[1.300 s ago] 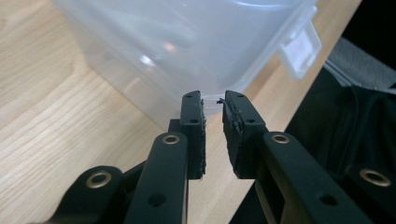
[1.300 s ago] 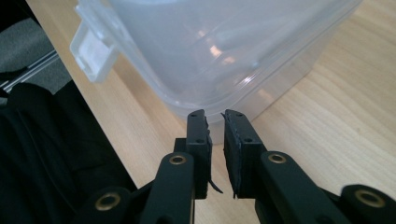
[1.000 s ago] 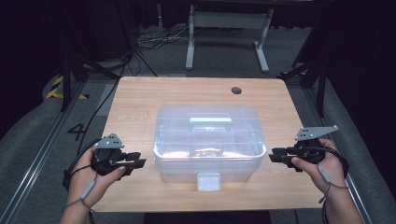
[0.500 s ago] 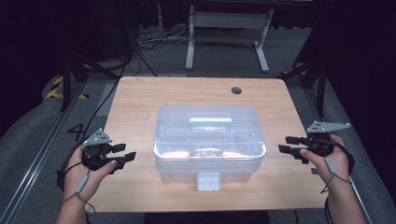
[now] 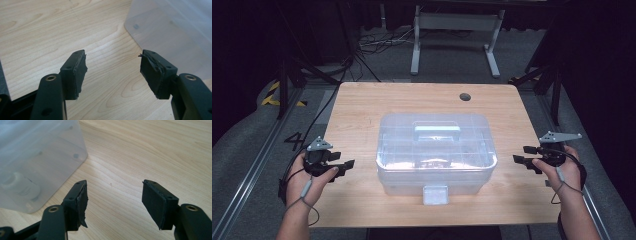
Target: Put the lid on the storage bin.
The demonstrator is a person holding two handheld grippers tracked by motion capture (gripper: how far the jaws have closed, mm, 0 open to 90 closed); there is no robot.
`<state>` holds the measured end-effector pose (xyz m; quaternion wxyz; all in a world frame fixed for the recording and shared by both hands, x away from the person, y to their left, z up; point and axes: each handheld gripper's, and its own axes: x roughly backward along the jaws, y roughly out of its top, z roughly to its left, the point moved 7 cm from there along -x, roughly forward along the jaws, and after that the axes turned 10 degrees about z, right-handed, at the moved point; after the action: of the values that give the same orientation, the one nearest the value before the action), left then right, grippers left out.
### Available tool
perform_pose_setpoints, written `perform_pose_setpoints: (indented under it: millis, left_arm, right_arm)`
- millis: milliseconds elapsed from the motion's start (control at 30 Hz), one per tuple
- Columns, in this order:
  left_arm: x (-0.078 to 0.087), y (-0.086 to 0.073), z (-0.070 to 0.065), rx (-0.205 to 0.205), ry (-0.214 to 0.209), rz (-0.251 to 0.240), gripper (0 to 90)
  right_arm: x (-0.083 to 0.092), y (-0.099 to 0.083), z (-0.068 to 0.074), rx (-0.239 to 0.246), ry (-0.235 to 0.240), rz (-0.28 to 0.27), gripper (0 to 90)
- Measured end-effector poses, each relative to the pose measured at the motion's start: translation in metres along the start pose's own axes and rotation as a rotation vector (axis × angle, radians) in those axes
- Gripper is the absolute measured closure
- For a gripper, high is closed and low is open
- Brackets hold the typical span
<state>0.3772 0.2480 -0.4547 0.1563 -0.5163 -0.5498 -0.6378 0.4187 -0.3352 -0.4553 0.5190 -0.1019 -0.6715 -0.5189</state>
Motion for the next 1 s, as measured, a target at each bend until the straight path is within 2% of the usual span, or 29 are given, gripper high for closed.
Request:
perform_pose_setpoints:
  millis: [100, 200, 433, 567, 900, 1000]
  left_arm:
    - [-0.011, -0.002, 0.004, 0.010, -0.010, 0.023, 38.3]
    - [-0.018, -0.005, 0.009, 0.013, -0.002, 0.039, 38.4]
    - [-0.028, -0.009, 0.014, 0.024, 0.001, 0.056, 38.3]
    - [-0.032, -0.011, 0.015, 0.019, 0.002, 0.060, 38.3]
    - [-0.045, -0.013, 0.014, -0.008, -0.005, 0.057, 38.3]
    - [-0.048, -0.013, 0.015, -0.034, 0.017, 0.056, 38.3]
  right_arm:
    - [-0.009, -0.003, -0.006, -0.015, 0.001, 0.004, 37.6]
    - [-0.014, -0.005, -0.009, -0.028, 0.003, 0.005, 36.0]
    - [-0.031, -0.013, -0.017, -0.044, 0.006, 0.013, 35.6]
    - [-0.038, -0.015, -0.019, -0.044, 0.000, 0.014, 35.1]
    - [-0.061, -0.018, -0.020, -0.010, 0.001, -0.023, 33.1]
    - [-0.067, -0.019, -0.018, -0.012, 0.011, -0.031, 32.5]
